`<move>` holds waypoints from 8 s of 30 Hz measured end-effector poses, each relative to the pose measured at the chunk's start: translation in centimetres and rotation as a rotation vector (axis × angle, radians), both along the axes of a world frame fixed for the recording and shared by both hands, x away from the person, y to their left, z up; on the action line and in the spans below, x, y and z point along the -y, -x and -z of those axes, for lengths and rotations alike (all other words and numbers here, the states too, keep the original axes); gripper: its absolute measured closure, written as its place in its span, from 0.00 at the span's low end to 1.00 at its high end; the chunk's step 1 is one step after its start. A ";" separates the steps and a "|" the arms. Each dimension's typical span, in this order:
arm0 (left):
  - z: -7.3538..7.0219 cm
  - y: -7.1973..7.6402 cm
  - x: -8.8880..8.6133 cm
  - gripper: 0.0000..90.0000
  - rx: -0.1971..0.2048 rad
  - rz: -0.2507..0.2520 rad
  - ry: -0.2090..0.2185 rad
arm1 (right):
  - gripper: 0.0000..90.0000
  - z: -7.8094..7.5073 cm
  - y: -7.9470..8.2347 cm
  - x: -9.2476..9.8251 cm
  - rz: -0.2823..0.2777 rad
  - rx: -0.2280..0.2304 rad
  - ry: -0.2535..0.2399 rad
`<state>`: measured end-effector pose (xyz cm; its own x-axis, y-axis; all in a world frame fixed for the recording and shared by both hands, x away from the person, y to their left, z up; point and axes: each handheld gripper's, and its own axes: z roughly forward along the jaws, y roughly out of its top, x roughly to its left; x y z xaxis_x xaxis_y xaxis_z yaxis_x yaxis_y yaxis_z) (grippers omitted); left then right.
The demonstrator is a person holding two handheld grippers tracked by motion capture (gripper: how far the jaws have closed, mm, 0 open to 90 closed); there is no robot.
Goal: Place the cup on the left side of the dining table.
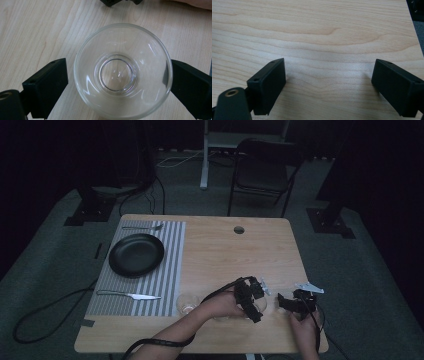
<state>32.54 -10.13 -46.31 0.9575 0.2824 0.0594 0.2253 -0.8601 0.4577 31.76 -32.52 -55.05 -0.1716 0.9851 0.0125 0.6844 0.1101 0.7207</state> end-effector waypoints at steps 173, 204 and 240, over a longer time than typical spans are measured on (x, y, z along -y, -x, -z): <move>1.6 -7.8 -29.8 0.20 0.029 -0.725 0.024 | 0.13 0.0 0.0 0.0 0.000 0.000 0.000; 2.7 -5.1 -31.3 0.09 0.018 -0.827 0.060 | 0.13 0.0 0.0 0.0 0.000 0.000 0.001; 5.4 1.8 -37.2 0.00 0.080 -0.998 0.092 | 0.13 0.0 0.0 0.0 0.001 -0.001 0.001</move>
